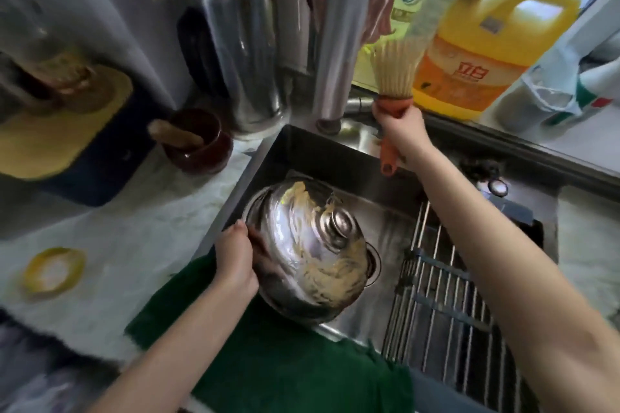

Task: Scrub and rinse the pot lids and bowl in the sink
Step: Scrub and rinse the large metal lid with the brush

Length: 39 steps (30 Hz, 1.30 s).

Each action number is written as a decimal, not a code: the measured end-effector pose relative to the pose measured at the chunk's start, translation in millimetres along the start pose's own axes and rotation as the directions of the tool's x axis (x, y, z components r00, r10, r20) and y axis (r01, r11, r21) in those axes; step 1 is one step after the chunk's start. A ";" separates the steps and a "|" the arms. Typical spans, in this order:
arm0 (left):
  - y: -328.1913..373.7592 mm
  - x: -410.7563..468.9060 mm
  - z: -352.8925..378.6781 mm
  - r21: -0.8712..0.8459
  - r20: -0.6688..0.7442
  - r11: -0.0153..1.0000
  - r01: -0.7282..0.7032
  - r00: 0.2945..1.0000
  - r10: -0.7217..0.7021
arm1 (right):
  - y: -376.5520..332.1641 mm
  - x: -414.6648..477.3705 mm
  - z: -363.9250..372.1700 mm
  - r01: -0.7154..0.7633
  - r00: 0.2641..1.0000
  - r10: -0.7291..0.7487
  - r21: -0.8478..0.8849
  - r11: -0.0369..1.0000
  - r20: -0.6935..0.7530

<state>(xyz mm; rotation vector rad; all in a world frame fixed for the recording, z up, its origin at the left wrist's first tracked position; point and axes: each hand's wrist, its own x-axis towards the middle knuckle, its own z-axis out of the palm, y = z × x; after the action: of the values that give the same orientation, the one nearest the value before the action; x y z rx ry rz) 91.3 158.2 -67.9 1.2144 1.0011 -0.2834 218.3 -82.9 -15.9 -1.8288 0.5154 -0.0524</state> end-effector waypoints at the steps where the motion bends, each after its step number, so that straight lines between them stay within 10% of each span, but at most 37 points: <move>1: -2.3 4.8 -0.9 -0.022 -0.013 0.999 0.034 0.999 -0.034 | -0.1 9.5 5.1 0.005 1.000 -0.002 -0.084 0.996 0.029; 13: -18.0 10.6 -7.4 -0.114 -0.002 0.971 0.209 0.977 -0.211 | 23.7 63.8 11.1 0.071 0.995 -0.029 -0.468 0.881 0.096; 39: -8.6 -38.0 -7.0 -0.089 0.086 0.993 0.073 0.994 -0.066 | 8.7 71.5 -15.4 0.056 0.939 0.080 -0.381 0.923 0.333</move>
<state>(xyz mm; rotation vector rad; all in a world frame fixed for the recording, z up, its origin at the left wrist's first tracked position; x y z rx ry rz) 60.7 149.2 -44.4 1.0770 0.9753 -0.3360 275.5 -125.3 -34.7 -2.1599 0.3000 0.3998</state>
